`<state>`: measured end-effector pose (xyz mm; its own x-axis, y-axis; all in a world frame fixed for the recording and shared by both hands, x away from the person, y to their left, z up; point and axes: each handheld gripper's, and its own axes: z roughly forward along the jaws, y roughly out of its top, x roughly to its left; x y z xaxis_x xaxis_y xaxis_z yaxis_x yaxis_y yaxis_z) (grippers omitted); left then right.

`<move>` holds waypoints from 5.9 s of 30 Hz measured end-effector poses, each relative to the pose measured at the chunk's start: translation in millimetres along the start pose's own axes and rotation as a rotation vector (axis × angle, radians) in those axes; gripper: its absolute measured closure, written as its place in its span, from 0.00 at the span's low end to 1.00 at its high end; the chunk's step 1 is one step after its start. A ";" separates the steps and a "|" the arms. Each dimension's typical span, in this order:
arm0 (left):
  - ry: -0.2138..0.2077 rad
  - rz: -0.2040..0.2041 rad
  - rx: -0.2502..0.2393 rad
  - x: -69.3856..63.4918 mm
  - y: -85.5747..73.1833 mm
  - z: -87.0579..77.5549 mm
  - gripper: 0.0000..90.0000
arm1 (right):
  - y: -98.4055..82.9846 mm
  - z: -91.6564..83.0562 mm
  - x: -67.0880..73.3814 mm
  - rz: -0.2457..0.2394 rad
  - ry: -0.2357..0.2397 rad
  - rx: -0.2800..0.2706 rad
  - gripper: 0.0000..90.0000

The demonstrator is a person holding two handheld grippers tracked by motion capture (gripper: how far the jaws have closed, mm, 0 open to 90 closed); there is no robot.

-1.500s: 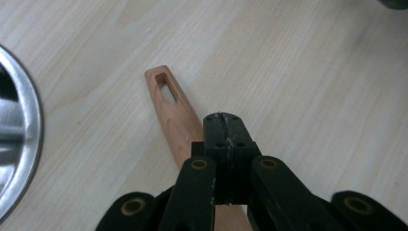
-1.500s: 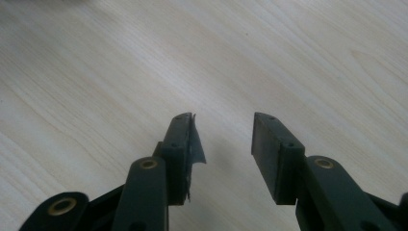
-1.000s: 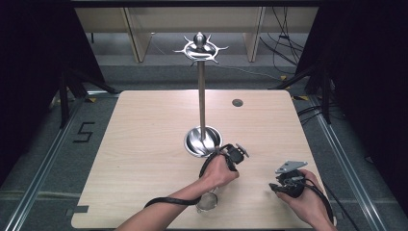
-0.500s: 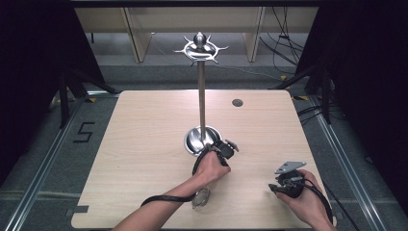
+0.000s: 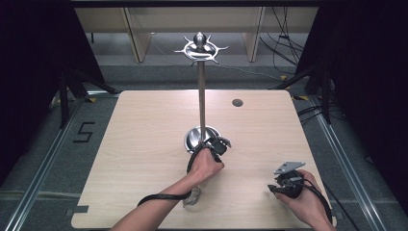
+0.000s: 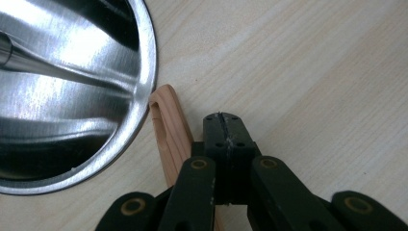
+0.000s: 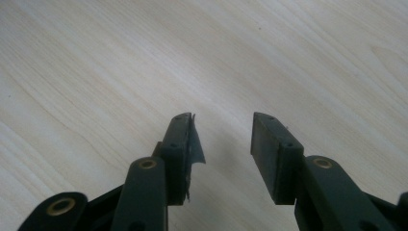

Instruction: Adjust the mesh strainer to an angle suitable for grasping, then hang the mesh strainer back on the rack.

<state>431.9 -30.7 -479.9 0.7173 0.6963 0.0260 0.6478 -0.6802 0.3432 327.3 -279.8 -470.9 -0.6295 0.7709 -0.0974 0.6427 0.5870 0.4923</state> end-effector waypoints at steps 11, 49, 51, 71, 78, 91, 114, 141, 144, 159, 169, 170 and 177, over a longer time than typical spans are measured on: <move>-0.073 0.004 -0.069 0.7 -11.9 -19.7 0.86 | -1.1 -0.9 0.6 0.024 0.006 0.008 0.66; -0.101 -0.182 0.063 7.4 -42.1 -41.6 0.42 | 12.3 -5.4 -5.8 0.062 -0.002 -0.054 0.60; -0.104 -0.185 0.068 7.5 -38.5 -39.4 0.42 | 12.3 -6.6 -3.8 0.072 0.010 -0.048 0.60; -0.102 -0.188 0.238 8.7 -37.9 -16.5 0.53 | 7.8 -5.6 -5.0 0.084 0.026 -0.060 0.60; -0.108 -0.189 0.229 7.2 -38.2 -16.1 0.58 | 9.4 -4.8 -4.0 0.102 0.030 -0.059 0.60; -0.014 -0.127 0.218 -9.3 -34.7 -13.5 0.70 | 8.4 -5.0 -4.0 0.099 0.035 -0.049 0.60; -0.160 -0.080 0.037 5.9 -55.8 -37.6 0.75 | 6.0 -6.2 -7.4 0.137 0.050 -0.063 0.60; -0.216 -0.124 -0.500 17.6 -103.2 -89.4 0.75 | 4.3 -8.0 -7.8 0.174 0.055 -0.066 0.59; -0.205 -0.135 -0.529 18.2 -104.9 -92.1 0.75 | 4.3 -7.9 -7.9 0.173 0.053 -0.068 0.59; -0.123 -0.182 -0.686 18.3 -109.0 -114.8 0.75 | 3.7 -8.0 -8.4 0.172 0.045 -0.067 0.59; -0.079 -0.179 -0.761 21.7 -109.1 -123.4 0.75 | 3.3 -7.4 -8.3 0.180 0.037 -0.091 0.59; -0.079 -0.179 -0.761 21.7 -109.1 -123.4 0.75 | 3.3 -7.4 -8.3 0.180 0.036 -0.092 0.59; -0.080 -0.188 -0.779 22.8 -108.6 -126.0 0.75 | 3.1 -8.8 -8.7 0.177 0.040 -0.076 0.58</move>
<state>345.6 87.8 -398.3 0.6498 0.7443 -0.1545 0.4155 -0.1775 0.8921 330.9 -286.8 -460.9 -0.5275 0.8490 0.0298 0.7108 0.4219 0.5629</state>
